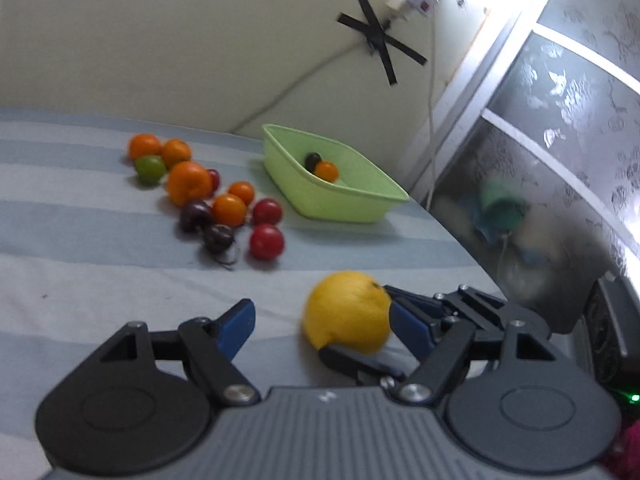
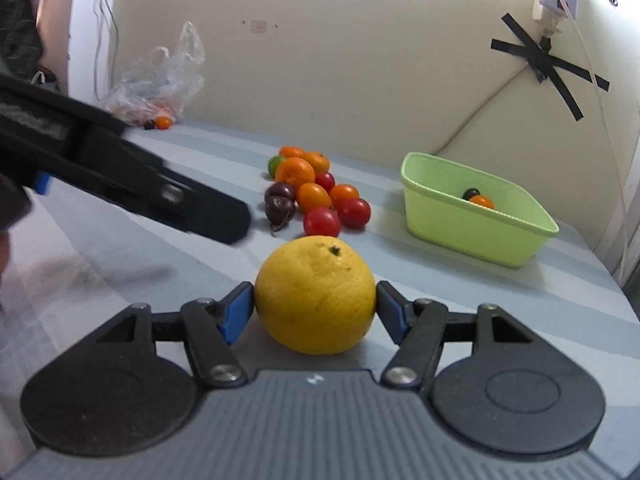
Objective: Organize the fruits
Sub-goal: 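Carry the grapefruit into the green basket with both grippers and release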
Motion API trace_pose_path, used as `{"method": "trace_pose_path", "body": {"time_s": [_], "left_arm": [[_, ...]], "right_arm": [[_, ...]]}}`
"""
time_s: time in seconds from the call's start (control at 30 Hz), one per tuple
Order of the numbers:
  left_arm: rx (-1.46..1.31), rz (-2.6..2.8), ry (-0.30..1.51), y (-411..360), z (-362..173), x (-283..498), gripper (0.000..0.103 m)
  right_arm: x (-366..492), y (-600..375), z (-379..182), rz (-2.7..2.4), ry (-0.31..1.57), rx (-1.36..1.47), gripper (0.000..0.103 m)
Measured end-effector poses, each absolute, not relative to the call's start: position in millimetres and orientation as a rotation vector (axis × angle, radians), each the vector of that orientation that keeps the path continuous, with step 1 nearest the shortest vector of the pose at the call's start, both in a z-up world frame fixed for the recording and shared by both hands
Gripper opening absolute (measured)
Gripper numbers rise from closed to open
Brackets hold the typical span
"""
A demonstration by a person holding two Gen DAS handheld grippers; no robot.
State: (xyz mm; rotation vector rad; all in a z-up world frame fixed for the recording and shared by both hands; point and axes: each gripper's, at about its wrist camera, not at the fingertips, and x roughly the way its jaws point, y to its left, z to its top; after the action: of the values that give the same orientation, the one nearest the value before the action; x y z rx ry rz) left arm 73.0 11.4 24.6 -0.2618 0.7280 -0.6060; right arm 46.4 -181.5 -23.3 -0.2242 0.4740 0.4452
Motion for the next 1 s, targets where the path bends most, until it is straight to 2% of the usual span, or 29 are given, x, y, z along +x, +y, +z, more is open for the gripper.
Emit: {"method": "trace_pose_path", "body": {"time_s": [0.07, 0.3, 0.33, 0.37, 0.4, 0.5, 0.6, 0.77, 1.0], "left_arm": [[-0.224, -0.615, 0.735, -1.8, 25.1, 75.7, 0.076], [-0.142, -0.623, 0.769, -30.8, 21.7, 87.4, 0.075], [-0.134, -0.623, 0.774, -33.3, 20.2, 87.8, 0.065], [-0.129, -0.62, 0.777, -34.3, 18.0, 88.1, 0.065], [-0.141, -0.615, 0.77, -33.6, 17.9, 87.8, 0.065], [-0.185, -0.597, 0.784, -34.0, 24.5, 98.0, 0.064], [-0.172, -0.605, 0.711, -44.3, 50.5, 114.1, 0.064], [-0.157, -0.647, 0.595, -70.8, 83.6, 169.2, 0.064], [-0.22, -0.633, 0.693, -106.4, 55.1, 256.7, 0.064]], "right_arm": [[42.7, -187.4, -22.0, 0.449, 0.46, -0.214, 0.077], [42.2, -195.1, -20.9, 0.468, 0.465, -0.217, 0.076], [43.2, -194.5, -21.4, 0.478, 0.468, -0.22, 0.076], [44.9, -193.5, -22.3, 0.488, 0.472, -0.224, 0.072], [47.0, -192.6, -23.4, 0.511, 0.478, -0.224, 0.063], [51.1, -191.8, -23.1, 0.514, 0.464, -0.216, 0.062], [62.1, -196.6, -8.8, 0.483, 0.412, -0.189, 0.062], [103.8, -214.3, 28.0, 0.395, 0.275, -0.177, 0.062], [190.4, -245.9, 21.4, 0.323, 0.375, -0.057, 0.062]]}}
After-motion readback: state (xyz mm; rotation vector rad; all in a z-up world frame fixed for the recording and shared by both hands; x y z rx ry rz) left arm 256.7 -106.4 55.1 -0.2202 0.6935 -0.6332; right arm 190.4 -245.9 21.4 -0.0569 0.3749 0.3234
